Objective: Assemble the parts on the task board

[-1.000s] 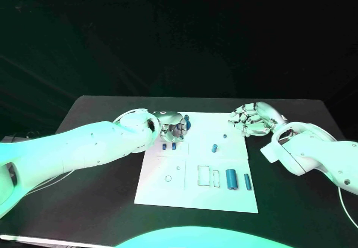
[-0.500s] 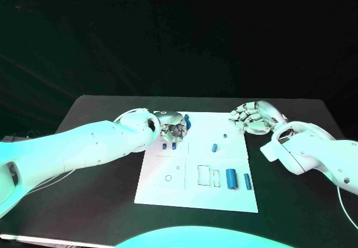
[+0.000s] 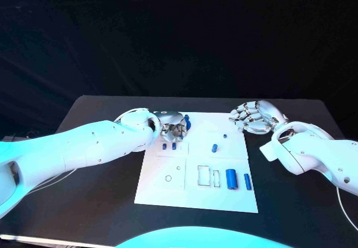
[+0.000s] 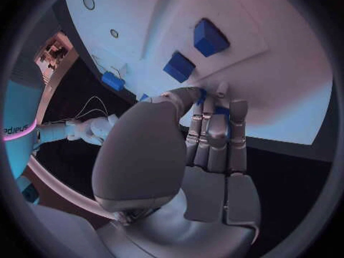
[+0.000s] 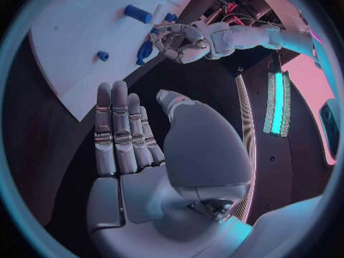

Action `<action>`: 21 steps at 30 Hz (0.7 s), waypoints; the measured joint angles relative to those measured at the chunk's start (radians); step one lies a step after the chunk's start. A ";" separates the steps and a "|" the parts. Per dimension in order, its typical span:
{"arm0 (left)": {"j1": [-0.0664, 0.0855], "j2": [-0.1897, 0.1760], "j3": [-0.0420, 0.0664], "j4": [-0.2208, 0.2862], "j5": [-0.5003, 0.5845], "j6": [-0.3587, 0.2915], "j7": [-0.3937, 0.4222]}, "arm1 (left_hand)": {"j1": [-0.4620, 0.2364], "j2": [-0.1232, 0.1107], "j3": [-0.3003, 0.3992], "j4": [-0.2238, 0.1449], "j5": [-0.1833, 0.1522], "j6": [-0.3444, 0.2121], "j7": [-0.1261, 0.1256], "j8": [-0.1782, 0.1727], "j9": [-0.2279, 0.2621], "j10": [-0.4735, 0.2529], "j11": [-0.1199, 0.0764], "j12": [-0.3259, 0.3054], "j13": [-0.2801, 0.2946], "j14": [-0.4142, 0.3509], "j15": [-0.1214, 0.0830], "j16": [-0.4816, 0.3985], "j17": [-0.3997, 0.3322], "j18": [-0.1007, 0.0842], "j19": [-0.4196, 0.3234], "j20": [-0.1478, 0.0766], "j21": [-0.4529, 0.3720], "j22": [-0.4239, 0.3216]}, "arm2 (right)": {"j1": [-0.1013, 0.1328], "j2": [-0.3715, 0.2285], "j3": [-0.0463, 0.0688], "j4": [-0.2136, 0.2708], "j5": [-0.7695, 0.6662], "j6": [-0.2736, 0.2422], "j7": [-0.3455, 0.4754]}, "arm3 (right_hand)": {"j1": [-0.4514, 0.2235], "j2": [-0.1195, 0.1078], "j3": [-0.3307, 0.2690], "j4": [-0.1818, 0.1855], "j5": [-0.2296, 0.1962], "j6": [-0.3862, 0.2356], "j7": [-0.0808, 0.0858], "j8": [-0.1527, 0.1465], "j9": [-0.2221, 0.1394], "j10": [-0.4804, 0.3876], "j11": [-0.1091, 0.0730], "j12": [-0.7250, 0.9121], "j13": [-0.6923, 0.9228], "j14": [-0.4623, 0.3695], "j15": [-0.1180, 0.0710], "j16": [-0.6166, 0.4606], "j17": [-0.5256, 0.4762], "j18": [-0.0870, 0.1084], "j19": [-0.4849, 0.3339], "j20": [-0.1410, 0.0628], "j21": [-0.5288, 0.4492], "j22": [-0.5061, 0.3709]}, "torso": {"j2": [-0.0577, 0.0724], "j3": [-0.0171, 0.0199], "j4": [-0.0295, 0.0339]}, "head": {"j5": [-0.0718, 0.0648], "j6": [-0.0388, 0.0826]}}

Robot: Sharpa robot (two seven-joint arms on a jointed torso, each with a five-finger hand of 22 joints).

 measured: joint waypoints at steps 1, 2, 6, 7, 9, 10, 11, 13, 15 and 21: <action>0.000 -0.002 0.000 0.002 0.005 -0.001 0.001 | -0.001 0.001 0.001 -0.001 0.000 0.000 0.000 -0.003 0.001 0.005 -0.001 -0.006 -0.004 0.005 -0.002 0.002 0.004 0.000 0.003 0.000 0.003 0.006 | 0.000 0.000 0.000 0.000 0.002 -0.003 0.003 | 0.005 -0.005 0.003 -0.003 0.000 -0.006 -0.003 0.003 0.000 -0.013 0.005 -0.010 -0.015 -0.014 0.004 -0.017 -0.003 0.000 -0.009 0.005 -0.012 -0.011 | 0.000 0.0000 -0.0001 | 0.000 0.000; -0.001 -0.004 0.000 0.004 0.008 -0.002 0.002 | -0.004 0.004 0.001 -0.001 0.000 0.000 0.000 -0.004 0.001 0.007 0.000 -0.006 -0.006 0.005 -0.002 0.002 0.006 0.000 0.003 0.000 0.003 0.010 | -0.001 0.000 0.000 0.001 0.006 -0.007 0.007 | 0.008 -0.008 0.006 -0.006 0.000 -0.008 -0.004 0.008 0.000 -0.020 0.009 -0.018 -0.028 -0.026 0.008 -0.031 -0.006 0.000 -0.019 0.008 -0.022 -0.021 | 0.000 0.0000 -0.0001 | 0.000 0.000; -0.003 -0.013 0.000 0.016 0.026 -0.003 0.005 | -0.004 0.004 0.005 -0.006 0.000 0.007 0.000 -0.006 0.003 0.013 0.002 -0.014 -0.006 0.012 -0.001 0.006 0.011 0.000 0.010 0.000 0.010 0.018 | -0.002 0.000 0.000 0.002 0.020 -0.021 0.026 | 0.009 -0.009 0.011 -0.011 0.000 -0.012 -0.003 0.026 -0.003 -0.037 0.026 -0.060 -0.098 -0.095 0.031 -0.109 -0.040 0.000 -0.066 0.030 -0.071 -0.067 | 0.000 0.0000 0.0001 | -0.002 0.003; -0.004 -0.015 0.001 0.020 0.031 -0.003 0.006 | -0.004 0.004 0.006 -0.010 0.000 0.007 0.000 -0.008 0.004 0.014 0.001 -0.014 -0.006 0.012 -0.001 0.006 0.012 0.000 0.012 0.001 0.012 0.019 | -0.002 0.000 0.000 0.002 0.025 -0.025 0.032 | 0.010 -0.010 0.014 -0.014 0.000 -0.012 -0.003 0.030 -0.004 -0.038 0.026 -0.069 -0.114 -0.102 0.035 -0.123 -0.048 0.000 -0.071 0.036 -0.078 -0.077 | 0.000 0.0000 0.0002 | -0.002 0.004; -0.004 -0.022 0.005 0.030 0.041 -0.003 0.006 | -0.005 0.002 0.005 -0.011 -0.002 0.007 0.000 -0.008 0.005 0.018 -0.003 -0.020 -0.006 0.017 -0.002 0.008 0.017 0.000 0.017 -0.003 0.015 0.024 | -0.003 0.000 0.000 0.002 0.041 -0.034 0.045 | 0.026 -0.007 0.022 -0.022 0.000 -0.026 -0.004 0.031 -0.010 -0.048 0.033 -0.095 -0.154 -0.119 0.044 -0.154 -0.070 0.000 -0.082 0.046 -0.095 -0.101 | -0.001 -0.0001 0.0003 | -0.002 0.004; -0.004 -0.025 0.008 0.035 0.045 -0.004 0.007 | -0.005 0.002 0.008 -0.014 -0.002 0.009 -0.002 -0.008 0.005 0.020 0.000 -0.021 -0.006 0.019 -0.002 0.010 0.019 0.000 0.017 -0.004 0.019 0.027 | -0.003 0.000 0.000 0.003 0.051 -0.038 0.050 | 0.026 -0.007 0.024 -0.024 0.000 -0.028 -0.006 0.031 -0.012 -0.048 0.033 -0.102 -0.168 -0.122 0.048 -0.163 -0.077 0.000 -0.085 0.050 -0.097 -0.109 | -0.001 -0.0001 0.0005 | -0.002 0.004; -0.004 -0.029 0.011 0.040 0.049 -0.004 0.007 | -0.007 0.004 0.008 -0.014 -0.002 0.013 -0.002 -0.009 0.005 0.020 0.000 -0.024 -0.006 0.019 -0.002 0.010 0.021 0.000 0.020 -0.001 0.019 0.029 | -0.003 0.000 0.000 0.003 0.064 -0.042 0.057 | 0.030 -0.003 0.025 -0.025 0.000 -0.031 -0.005 0.031 -0.015 -0.048 0.033 -0.109 -0.181 -0.125 0.051 -0.173 -0.085 0.000 -0.092 0.050 -0.097 -0.118 | -0.001 -0.0002 0.0007 | -0.002 0.004; -0.003 -0.037 0.015 0.049 0.056 -0.004 0.007 | -0.011 0.005 0.011 -0.016 -0.002 0.014 0.000 -0.011 0.005 0.023 -0.002 -0.025 -0.006 0.023 -0.005 0.011 0.025 0.000 0.024 -0.004 0.023 0.034 | -0.003 0.001 0.000 0.002 0.084 -0.048 0.067 | 0.030 -0.003 0.025 -0.025 0.000 -0.032 -0.004 0.031 -0.017 -0.051 0.037 -0.112 -0.192 -0.125 0.051 -0.178 -0.091 0.000 -0.092 0.050 -0.097 -0.125 | -0.001 -0.0002 0.0009 | -0.002 0.005; -0.002 -0.048 0.020 0.062 0.062 -0.005 0.007 | -0.014 0.004 0.010 -0.020 -0.002 0.014 0.000 -0.011 0.005 0.029 -0.002 -0.029 -0.006 0.028 -0.004 0.015 0.030 0.000 0.027 -0.002 0.023 0.038 | -0.003 0.001 0.000 0.001 0.106 -0.054 0.077 | 0.030 -0.003 0.025 -0.025 0.000 -0.032 -0.004 0.031 -0.017 -0.051 0.037 -0.112 -0.197 -0.125 0.051 -0.178 -0.094 0.000 -0.092 0.050 -0.097 -0.128 | -0.002 -0.0001 0.0009 | -0.002 0.005; 0.001 -0.082 0.029 0.096 0.073 -0.007 0.005 | -0.014 0.004 0.009 -0.021 -0.002 0.018 -0.003 -0.015 0.006 0.031 -0.003 -0.032 -0.006 0.028 -0.004 0.015 0.032 0.000 0.028 0.000 0.027 0.040 | -0.003 -0.004 0.000 -0.001 0.143 -0.065 0.096 | 0.030 -0.003 0.028 -0.028 0.000 -0.039 -0.005 0.035 -0.023 -0.056 0.042 -0.126 -0.220 -0.141 0.059 -0.200 -0.109 0.000 -0.108 0.058 -0.097 -0.146 | -0.002 0.0000 0.0020 | -0.002 0.006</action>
